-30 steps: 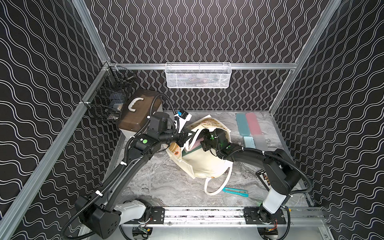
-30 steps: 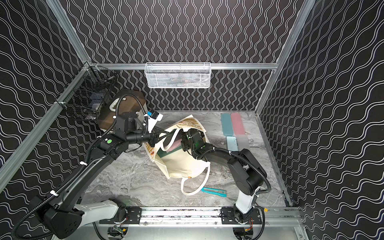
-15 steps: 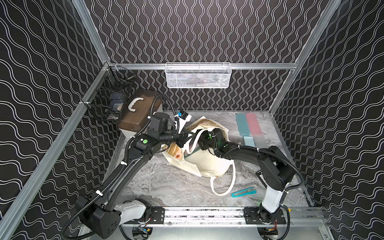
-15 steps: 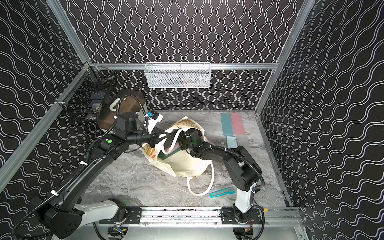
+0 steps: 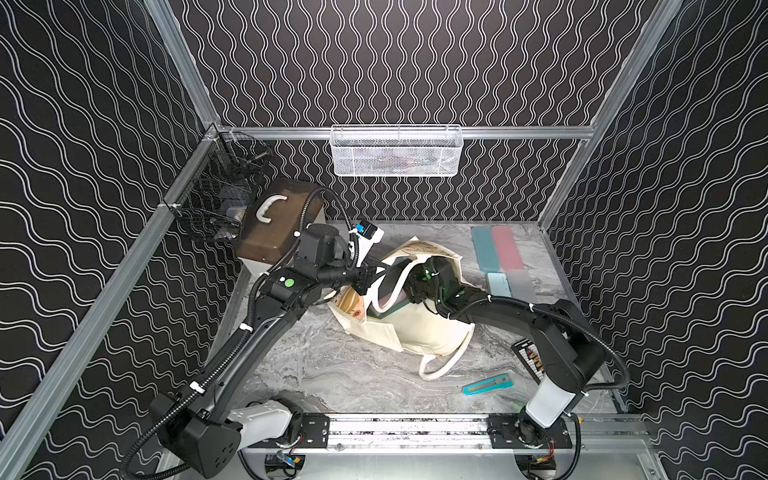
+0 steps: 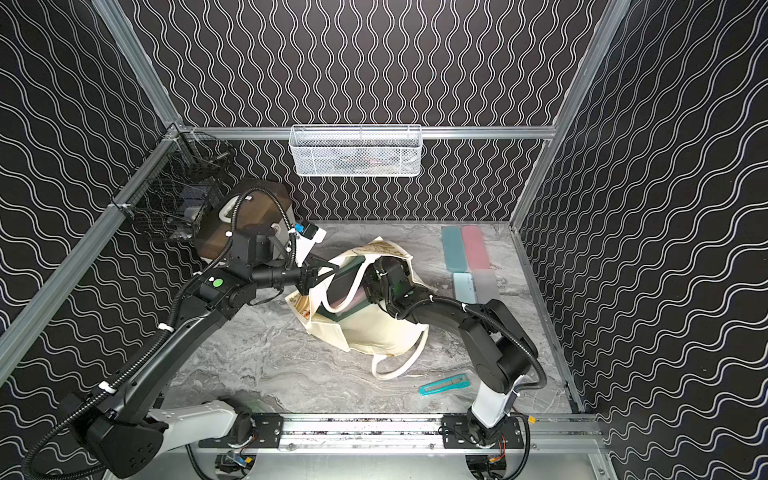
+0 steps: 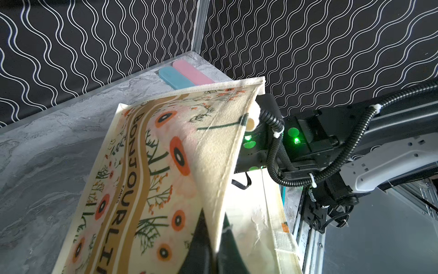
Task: Take out the pencil case from the canvas bag
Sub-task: Pick up the pencil case from the canvas bag.
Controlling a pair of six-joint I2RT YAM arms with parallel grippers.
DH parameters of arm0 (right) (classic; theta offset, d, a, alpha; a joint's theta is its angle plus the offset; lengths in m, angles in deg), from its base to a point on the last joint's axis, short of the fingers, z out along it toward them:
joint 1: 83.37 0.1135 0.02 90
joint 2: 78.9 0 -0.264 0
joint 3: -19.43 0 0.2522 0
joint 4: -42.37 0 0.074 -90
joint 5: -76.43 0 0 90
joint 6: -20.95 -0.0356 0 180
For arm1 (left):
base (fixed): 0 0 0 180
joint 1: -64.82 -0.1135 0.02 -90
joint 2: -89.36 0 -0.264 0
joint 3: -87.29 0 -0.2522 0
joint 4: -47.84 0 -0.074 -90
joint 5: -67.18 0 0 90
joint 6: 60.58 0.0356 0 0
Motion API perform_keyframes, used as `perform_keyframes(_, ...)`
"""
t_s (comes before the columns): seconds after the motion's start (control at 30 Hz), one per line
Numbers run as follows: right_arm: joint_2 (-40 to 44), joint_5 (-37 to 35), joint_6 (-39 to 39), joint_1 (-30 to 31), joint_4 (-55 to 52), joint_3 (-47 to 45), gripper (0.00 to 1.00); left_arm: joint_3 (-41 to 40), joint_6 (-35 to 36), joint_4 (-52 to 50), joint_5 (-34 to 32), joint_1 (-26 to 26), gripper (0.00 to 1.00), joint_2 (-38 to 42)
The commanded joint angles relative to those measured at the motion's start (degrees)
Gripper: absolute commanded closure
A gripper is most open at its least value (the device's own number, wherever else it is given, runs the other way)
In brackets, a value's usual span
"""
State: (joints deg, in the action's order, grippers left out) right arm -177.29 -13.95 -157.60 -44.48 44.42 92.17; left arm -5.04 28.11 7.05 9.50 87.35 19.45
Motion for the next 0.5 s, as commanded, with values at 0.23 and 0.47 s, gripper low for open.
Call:
perform_keyframes(0.23, 6.94, -7.81, 11.59, 2.59, -3.75, -1.94, 0.44, 0.71, 2.27, 3.13, -0.37, 0.06, 1.0, 0.4)
perform_keyframes(0.47, 10.16, -13.45, 21.05, 6.19, -5.23, -1.79, 0.45, 1.19, 2.1, 3.12, -2.13, 0.05, 1.0, 0.3)
